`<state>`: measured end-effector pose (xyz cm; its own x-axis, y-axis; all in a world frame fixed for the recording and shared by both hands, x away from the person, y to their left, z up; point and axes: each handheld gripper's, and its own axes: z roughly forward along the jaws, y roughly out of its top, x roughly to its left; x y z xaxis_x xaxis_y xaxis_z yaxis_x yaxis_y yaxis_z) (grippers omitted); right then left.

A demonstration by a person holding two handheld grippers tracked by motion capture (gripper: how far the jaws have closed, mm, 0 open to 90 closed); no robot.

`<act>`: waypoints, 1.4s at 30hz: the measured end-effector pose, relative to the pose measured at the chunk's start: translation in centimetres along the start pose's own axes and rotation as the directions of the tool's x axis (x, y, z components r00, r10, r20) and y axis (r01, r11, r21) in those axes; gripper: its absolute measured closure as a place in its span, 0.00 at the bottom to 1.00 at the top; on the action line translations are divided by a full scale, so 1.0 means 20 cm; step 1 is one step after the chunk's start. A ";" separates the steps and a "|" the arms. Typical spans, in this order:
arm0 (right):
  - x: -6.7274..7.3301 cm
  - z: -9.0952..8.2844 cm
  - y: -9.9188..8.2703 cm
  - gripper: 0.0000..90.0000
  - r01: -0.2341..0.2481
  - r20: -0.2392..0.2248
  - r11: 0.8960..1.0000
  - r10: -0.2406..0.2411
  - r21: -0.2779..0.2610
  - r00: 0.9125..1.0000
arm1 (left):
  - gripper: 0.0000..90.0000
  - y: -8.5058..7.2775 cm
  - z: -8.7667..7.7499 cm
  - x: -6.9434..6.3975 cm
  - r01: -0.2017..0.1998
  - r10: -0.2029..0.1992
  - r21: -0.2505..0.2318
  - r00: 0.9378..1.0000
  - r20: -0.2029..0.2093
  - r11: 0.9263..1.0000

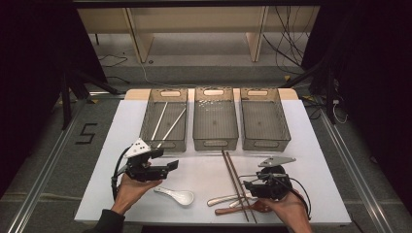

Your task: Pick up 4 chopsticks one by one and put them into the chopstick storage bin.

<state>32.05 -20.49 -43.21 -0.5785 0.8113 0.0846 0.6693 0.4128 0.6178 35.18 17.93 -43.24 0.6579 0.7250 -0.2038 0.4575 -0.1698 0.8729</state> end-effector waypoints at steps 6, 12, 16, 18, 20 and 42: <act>0.02 0.07 0.03 0.55 0.011 -0.015 0.995 -0.010 0.100 1.000 | 0.25 -0.03 -0.02 -0.03 -0.034 0.034 -0.007 0.999 -0.007 0.999; 0.03 0.12 0.04 0.62 0.006 -0.035 0.989 0.000 0.150 0.999 | 0.25 -0.06 -0.04 -0.04 -0.043 0.042 -0.011 0.999 -0.015 0.999; 0.03 0.16 0.05 0.66 -0.008 -0.044 0.983 0.016 0.185 0.999 | 0.25 -0.08 -0.05 -0.04 -0.037 0.037 -0.014 0.999 -0.020 0.999; 0.03 0.17 0.05 0.68 -0.013 -0.046 0.980 0.022 0.196 0.999 | 0.25 -0.08 -0.06 -0.04 -0.039 0.039 -0.014 0.999 -0.021 0.999; 0.03 0.18 0.05 0.70 -0.016 -0.052 0.978 0.027 0.206 0.998 | 0.25 -0.09 -0.06 -0.04 -0.039 0.039 -0.012 0.999 -0.022 0.999; 0.03 0.25 0.05 0.94 -0.049 -0.056 0.967 0.064 0.248 0.996 | 0.25 -0.09 -0.06 -0.04 -0.042 0.042 -0.012 0.999 -0.017 0.999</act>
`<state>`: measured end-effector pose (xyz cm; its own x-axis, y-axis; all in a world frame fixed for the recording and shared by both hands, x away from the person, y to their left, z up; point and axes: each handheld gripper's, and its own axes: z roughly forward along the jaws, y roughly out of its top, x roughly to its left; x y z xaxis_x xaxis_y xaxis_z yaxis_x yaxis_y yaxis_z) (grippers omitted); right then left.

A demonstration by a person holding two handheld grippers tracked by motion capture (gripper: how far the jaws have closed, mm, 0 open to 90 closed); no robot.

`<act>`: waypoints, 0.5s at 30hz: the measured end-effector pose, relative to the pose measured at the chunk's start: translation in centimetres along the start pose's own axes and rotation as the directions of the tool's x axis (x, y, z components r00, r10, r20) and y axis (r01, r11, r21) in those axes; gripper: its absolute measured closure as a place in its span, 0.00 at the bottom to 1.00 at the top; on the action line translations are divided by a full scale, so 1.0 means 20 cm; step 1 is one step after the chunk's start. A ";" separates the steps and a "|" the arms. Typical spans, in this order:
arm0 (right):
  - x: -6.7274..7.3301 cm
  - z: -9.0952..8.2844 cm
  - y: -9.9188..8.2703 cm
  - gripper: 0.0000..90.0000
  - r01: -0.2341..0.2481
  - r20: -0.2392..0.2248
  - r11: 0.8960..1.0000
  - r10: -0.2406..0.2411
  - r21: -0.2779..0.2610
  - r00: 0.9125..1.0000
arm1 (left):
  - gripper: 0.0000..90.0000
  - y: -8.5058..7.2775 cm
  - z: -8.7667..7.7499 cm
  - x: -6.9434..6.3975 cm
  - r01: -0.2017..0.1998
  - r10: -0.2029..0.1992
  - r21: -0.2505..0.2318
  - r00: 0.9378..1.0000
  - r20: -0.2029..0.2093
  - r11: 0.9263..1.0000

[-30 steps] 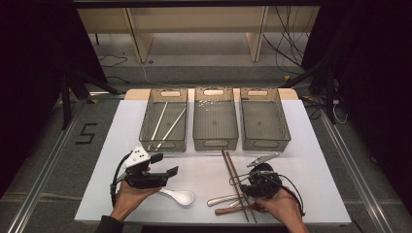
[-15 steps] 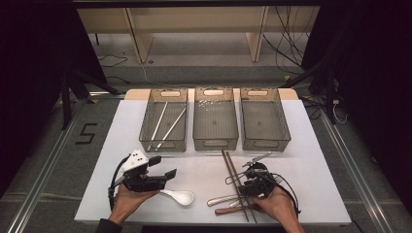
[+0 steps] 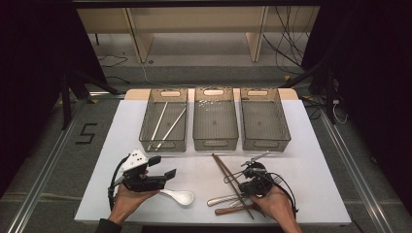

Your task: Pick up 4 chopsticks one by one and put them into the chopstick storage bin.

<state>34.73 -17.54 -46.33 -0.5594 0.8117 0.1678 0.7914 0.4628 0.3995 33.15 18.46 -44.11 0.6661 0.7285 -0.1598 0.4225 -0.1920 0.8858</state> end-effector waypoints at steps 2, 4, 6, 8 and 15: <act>0.00 0.00 0.00 0.94 -0.001 0.003 1.000 0.001 -0.002 1.000 | 0.25 0.00 0.00 0.00 -0.001 0.001 0.000 1.000 0.000 1.000; 0.00 0.00 0.00 0.94 -0.001 0.004 1.000 0.001 -0.004 1.000 | 0.25 0.00 0.00 0.00 -0.002 0.002 0.001 1.000 0.000 1.000; 0.01 -0.01 0.00 0.95 -0.001 0.006 1.000 0.001 -0.016 1.000 | 0.25 0.00 0.00 0.00 -0.002 0.002 0.003 1.000 -0.001 1.000; 0.01 -0.02 0.00 0.95 0.006 0.011 1.000 -0.006 -0.026 1.000 | 0.25 0.00 0.00 0.00 0.000 0.000 0.003 1.000 -0.002 1.000; 0.00 -0.07 0.00 0.95 0.025 0.021 0.998 -0.023 -0.062 1.000 | 0.25 -0.01 -0.01 0.02 0.006 -0.007 -0.012 1.000 -0.010 1.000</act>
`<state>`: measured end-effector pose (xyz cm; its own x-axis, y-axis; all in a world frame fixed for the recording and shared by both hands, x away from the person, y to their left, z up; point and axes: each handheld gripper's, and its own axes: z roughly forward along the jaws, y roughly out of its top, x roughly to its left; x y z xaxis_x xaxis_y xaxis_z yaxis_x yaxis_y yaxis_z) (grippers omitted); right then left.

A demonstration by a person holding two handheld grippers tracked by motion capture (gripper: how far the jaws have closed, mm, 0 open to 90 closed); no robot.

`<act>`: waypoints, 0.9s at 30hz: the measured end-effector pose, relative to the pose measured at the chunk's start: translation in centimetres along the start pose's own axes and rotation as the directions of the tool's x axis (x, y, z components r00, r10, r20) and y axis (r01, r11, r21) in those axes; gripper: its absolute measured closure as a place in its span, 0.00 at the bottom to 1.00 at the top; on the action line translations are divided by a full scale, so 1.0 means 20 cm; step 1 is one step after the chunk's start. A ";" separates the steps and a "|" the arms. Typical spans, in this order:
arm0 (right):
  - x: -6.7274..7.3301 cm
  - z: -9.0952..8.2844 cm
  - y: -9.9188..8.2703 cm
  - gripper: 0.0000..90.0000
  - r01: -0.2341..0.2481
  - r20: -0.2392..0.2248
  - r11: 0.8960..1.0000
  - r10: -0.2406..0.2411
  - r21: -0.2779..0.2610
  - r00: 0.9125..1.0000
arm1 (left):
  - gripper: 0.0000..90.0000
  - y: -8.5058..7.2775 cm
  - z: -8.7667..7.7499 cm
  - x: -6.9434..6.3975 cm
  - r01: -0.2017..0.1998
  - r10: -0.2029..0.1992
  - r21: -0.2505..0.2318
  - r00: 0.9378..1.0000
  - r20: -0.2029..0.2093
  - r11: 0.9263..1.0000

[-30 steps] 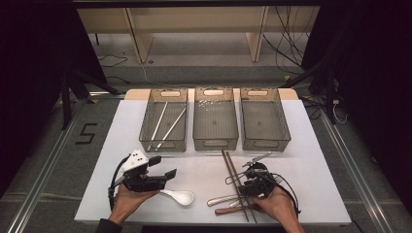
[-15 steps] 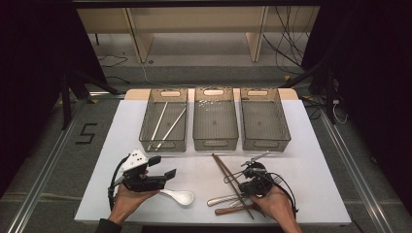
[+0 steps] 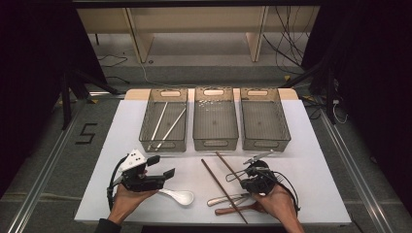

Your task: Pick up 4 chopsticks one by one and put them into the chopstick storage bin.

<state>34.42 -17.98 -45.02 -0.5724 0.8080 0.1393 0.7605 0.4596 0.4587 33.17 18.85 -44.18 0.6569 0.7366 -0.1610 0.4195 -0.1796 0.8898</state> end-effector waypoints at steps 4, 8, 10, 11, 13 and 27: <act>0.02 -0.03 0.01 0.95 0.018 -0.011 1.000 -0.018 -0.017 1.000 | 0.25 0.00 0.00 0.00 -0.005 0.005 -0.003 1.000 -0.005 1.000; 0.04 -0.04 0.02 0.95 0.040 -0.018 0.999 -0.041 -0.032 0.999 | 0.25 0.00 -0.01 0.01 -0.004 0.003 -0.007 1.000 -0.010 1.000; 0.05 -0.05 0.03 0.95 0.047 -0.024 0.998 -0.048 -0.045 0.999 | 0.25 0.00 -0.01 0.01 -0.002 0.002 -0.009 1.000 -0.013 1.000; 0.05 -0.06 0.04 0.95 0.048 -0.026 0.998 -0.049 -0.052 0.998 | 0.25 0.00 -0.01 0.01 -0.002 0.002 -0.010 1.000 -0.014 1.000; 0.06 -0.07 0.05 0.95 0.052 -0.030 0.997 -0.054 -0.064 0.998 | 0.25 0.00 -0.01 0.00 -0.005 0.005 -0.011 1.000 -0.015 1.000; 0.15 -0.09 0.22 0.95 0.111 -0.067 0.987 -0.119 -0.117 0.991 | 0.25 -0.01 -0.02 0.01 -0.008 0.007 -0.020 1.000 -0.019 1.000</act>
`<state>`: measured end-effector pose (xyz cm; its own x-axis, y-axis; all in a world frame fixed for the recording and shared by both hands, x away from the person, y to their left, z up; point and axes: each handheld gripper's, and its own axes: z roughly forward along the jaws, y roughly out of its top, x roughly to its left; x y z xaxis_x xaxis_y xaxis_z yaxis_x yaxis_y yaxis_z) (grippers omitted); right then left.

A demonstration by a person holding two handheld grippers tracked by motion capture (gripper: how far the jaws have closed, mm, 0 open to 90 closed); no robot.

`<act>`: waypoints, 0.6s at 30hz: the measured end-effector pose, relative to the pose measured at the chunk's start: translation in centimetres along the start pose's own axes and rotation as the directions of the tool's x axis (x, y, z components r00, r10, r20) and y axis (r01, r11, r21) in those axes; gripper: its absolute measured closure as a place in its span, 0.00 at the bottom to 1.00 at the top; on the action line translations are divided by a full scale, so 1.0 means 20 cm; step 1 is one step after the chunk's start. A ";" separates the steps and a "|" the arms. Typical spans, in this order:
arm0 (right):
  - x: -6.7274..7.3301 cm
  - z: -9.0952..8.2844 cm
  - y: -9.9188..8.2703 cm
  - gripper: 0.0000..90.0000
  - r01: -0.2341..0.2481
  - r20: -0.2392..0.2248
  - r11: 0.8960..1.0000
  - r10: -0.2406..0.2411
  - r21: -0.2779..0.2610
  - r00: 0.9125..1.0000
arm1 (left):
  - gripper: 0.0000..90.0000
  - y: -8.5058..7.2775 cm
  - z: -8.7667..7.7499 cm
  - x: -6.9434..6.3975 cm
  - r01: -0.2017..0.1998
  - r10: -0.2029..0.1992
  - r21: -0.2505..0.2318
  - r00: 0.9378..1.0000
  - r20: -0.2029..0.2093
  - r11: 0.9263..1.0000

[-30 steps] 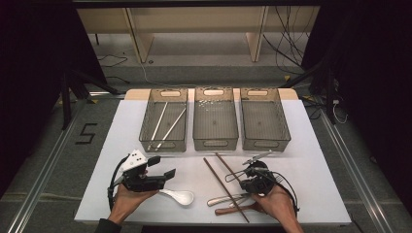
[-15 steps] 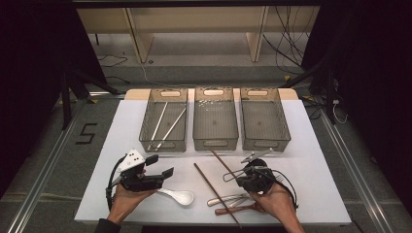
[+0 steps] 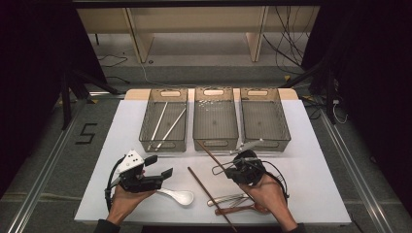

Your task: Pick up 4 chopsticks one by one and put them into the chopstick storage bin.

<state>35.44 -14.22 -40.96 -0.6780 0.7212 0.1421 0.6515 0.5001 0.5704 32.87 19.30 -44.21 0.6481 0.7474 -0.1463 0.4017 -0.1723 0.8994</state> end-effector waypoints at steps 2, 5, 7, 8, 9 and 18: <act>0.00 0.01 0.04 0.95 0.000 0.000 1.000 0.000 -0.009 1.000 | 0.25 0.00 -0.01 0.00 0.001 -0.001 0.001 1.000 -0.001 1.000; 0.01 0.02 0.10 0.95 0.004 -0.003 1.000 -0.004 -0.028 1.000 | 0.25 -0.01 -0.02 0.00 0.005 -0.005 -0.001 1.000 -0.006 1.000; 0.01 0.03 0.14 0.95 0.005 -0.005 0.999 -0.005 -0.037 1.000 | 0.25 -0.01 -0.03 0.00 0.005 -0.005 -0.005 1.000 -0.008 1.000; 0.02 0.04 0.16 0.95 0.004 -0.007 0.999 -0.004 -0.042 1.000 | 0.25 -0.01 -0.03 0.00 0.006 -0.006 -0.007 1.000 -0.012 1.000; 0.02 0.04 0.18 0.95 0.002 -0.009 0.999 -0.003 -0.047 1.000 | 0.25 -0.01 -0.04 0.01 0.005 -0.005 -0.009 1.000 -0.014 1.000; 0.02 0.11 0.37 0.95 0.001 0.002 0.997 -0.001 -0.075 1.000 | 0.25 -0.02 -0.06 0.02 0.017 -0.017 -0.020 1.000 -0.017 1.000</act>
<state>40.71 -9.13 -38.35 -0.6780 0.7217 0.1394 0.6231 0.4637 0.6298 32.19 20.32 -44.13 0.6300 0.7611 -0.1544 0.3991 -0.1468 0.9051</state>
